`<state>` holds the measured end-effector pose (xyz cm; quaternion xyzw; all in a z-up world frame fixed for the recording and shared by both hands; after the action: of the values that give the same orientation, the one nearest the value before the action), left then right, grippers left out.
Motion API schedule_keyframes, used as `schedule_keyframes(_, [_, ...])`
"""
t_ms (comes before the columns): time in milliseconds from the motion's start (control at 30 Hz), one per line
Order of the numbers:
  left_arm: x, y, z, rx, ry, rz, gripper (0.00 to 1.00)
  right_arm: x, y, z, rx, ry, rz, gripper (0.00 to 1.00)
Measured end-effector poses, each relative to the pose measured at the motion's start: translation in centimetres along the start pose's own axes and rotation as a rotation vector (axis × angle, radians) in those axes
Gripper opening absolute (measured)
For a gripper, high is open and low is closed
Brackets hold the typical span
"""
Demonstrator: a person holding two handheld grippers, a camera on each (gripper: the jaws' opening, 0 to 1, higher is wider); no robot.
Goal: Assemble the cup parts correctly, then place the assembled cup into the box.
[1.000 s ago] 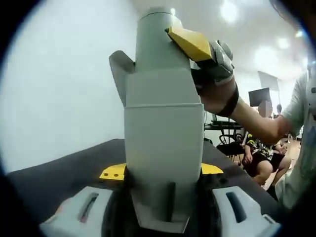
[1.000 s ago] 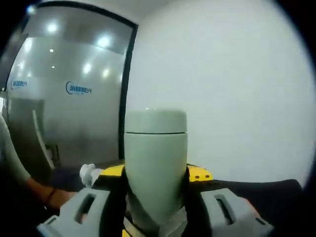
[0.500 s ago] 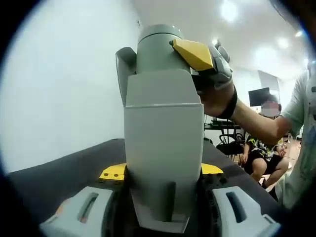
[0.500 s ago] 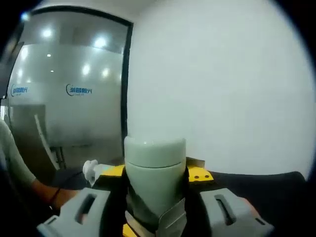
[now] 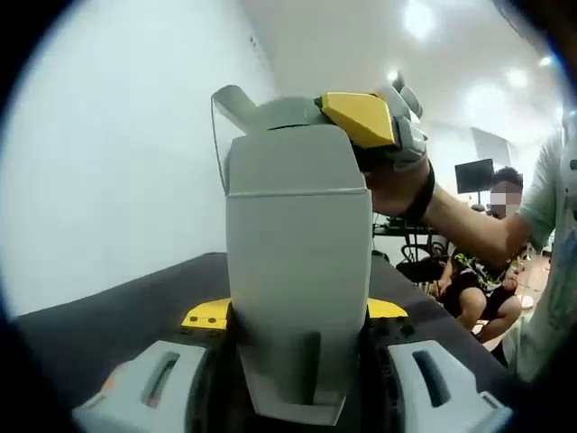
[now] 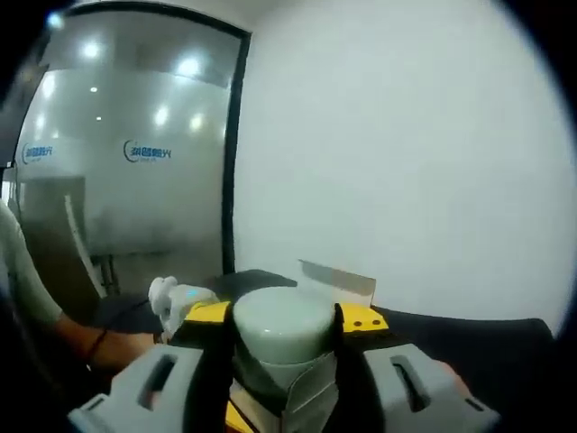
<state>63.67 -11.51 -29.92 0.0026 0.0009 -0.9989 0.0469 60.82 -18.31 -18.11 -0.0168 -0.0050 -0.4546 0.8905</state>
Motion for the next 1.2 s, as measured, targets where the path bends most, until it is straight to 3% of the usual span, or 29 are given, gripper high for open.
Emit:
schedule_keyframes(533, [0.4, 0.0, 0.0, -0.002, 0.005, 0.001, 0.49, -0.2, -0.4, -0.3, -0.003, -0.066, 0.009, 0.41])
schedule_keyframes(567, [0.4, 0.0, 0.0, -0.002, 0.004, 0.002, 0.49, -0.1, -0.5, 0.0, 0.014, -0.045, 0.007, 0.39])
schedule_keyframes(600, [0.4, 0.0, 0.0, -0.001, 0.007, 0.001, 0.49, -0.1, -0.6, 0.9, 0.074, 0.007, 0.011, 0.38])
schedule_keyframes(633, [0.6, -0.1, -0.5, -0.042, 0.011, -0.013, 0.49, 0.1, -0.9, 1.5, 0.093, 0.057, 0.021, 0.38])
schedule_keyframes(667, [0.4, 0.2, 0.2, 0.017, 0.013, 0.003, 0.49, 0.4, -1.1, 1.7, 0.094, 0.050, 0.019, 0.37])
schedule_keyframes(733, [0.3, 0.3, 0.0, -0.017, 0.018, 0.002, 0.49, 0.7, -1.4, 2.1, 0.098, 0.040, 0.008, 0.37])
schedule_keyframes(967, [0.6, -0.8, 0.6, -0.038, -0.001, -0.017, 0.49, 1.8, -3.8, 3.2, 0.127, 0.075, 0.027, 0.36])
schedule_keyframes(1033, [0.7, -1.8, 1.4, -0.004, -0.020, -0.017, 0.52, 2.2, -4.6, 3.7, 0.147, 0.082, 0.039, 0.34])
schedule_keyframes(1133, [0.5, -3.7, 3.5, 0.107, -0.088, -0.014, 0.58, 3.0, -6.1, 4.2, 0.180, 0.113, 0.098, 0.34])
schedule_keyframes(1200, [-0.5, -4.9, 4.6, 0.153, -0.123, 0.038, 0.62, 4.4, -6.8, 3.9, 0.194, 0.140, 0.103, 0.35])
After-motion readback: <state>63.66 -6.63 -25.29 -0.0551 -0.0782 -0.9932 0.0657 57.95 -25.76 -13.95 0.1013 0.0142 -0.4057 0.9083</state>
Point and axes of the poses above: the point that each gripper's makers call its tool centre point, and the gripper's own axes: y roughly forward along the fingers, x roughly to its right, z roughly out of its top, the point moved 5 cm from there along -y, roughly backward along the fingers, and after that the axes turned 6 degrees about -z, right-handed, at the moved point
